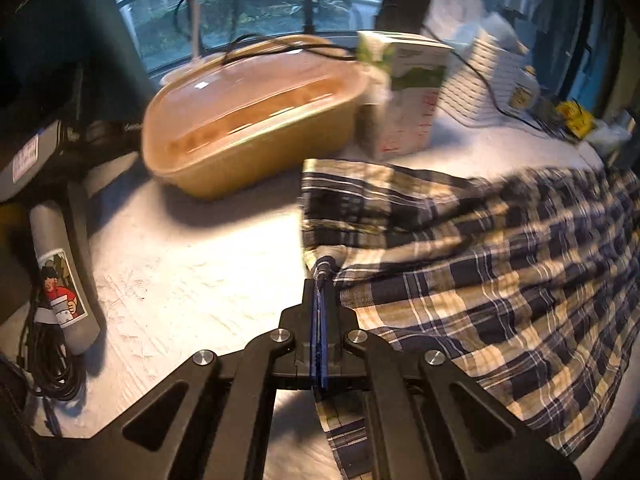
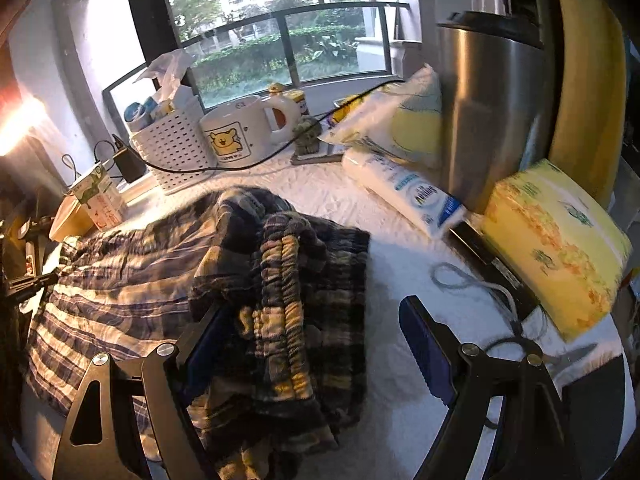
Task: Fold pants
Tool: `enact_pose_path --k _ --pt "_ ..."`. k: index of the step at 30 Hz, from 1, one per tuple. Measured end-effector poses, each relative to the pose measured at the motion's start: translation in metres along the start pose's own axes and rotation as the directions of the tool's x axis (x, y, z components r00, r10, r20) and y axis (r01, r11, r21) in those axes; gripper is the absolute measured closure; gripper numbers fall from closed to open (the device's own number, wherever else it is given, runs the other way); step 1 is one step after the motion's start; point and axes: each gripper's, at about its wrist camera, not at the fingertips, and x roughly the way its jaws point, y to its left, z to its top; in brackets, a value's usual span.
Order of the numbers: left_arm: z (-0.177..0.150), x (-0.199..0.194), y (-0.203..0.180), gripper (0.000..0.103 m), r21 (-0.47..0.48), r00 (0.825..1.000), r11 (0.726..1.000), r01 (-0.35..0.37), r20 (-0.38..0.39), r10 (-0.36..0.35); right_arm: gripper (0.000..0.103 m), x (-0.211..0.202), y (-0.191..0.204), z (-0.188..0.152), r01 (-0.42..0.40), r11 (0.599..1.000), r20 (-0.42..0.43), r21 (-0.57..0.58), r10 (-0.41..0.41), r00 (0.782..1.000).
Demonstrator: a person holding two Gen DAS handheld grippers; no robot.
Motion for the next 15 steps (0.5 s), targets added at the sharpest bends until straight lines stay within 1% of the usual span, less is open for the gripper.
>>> enact_pose_path --k 1,3,5,6,8,10,11,12,13,15 --pt "0.000 0.003 0.004 0.103 -0.015 1.000 1.000 0.019 0.006 -0.019 0.018 0.001 0.002 0.001 -0.002 1.000 0.001 -0.003 0.002 1.000" --pt "0.003 0.005 0.009 0.100 -0.031 1.000 0.999 0.025 -0.010 -0.025 0.018 0.002 0.006 0.003 -0.005 1.000 0.002 -0.011 0.006 1.000" --pt "0.007 -0.001 0.007 0.100 -0.022 0.999 0.999 0.033 -0.023 -0.033 0.018 0.000 0.010 0.004 -0.003 1.000 0.004 -0.021 0.003 1.000" --pt "0.009 -0.007 0.007 0.100 -0.010 0.999 0.999 0.034 -0.015 -0.034 0.018 -0.001 0.011 0.004 -0.001 1.000 0.006 -0.025 0.001 1.000" --pt "0.016 -0.020 0.001 0.096 0.024 0.999 0.999 0.030 0.013 -0.030 0.018 -0.006 0.011 0.004 0.000 1.000 0.012 -0.026 0.000 1.000" --pt "0.021 -0.033 -0.009 0.088 0.067 0.998 0.997 0.038 0.044 -0.041 0.018 -0.014 0.014 0.005 -0.016 0.999 0.029 -0.039 0.017 0.999" --pt "0.025 -0.038 -0.015 0.086 0.097 0.996 0.993 0.060 0.062 -0.066 0.018 -0.017 0.018 0.007 -0.037 0.998 0.042 -0.054 0.040 0.998" --pt "0.028 -0.038 -0.022 0.083 0.119 0.995 0.990 0.072 0.064 -0.080 0.018 -0.020 0.022 0.009 -0.055 0.996 0.052 -0.070 0.058 0.997" --pt "0.031 -0.037 -0.027 0.082 0.141 0.994 0.987 0.074 0.063 -0.084 0.018 -0.022 0.027 0.012 -0.070 0.993 0.059 -0.094 0.076 0.995" --pt "0.038 -0.033 -0.035 0.082 0.190 0.997 0.981 0.044 0.059 -0.057 0.018 -0.022 0.043 0.021 -0.070 0.983 0.063 -0.169 0.082 0.995"
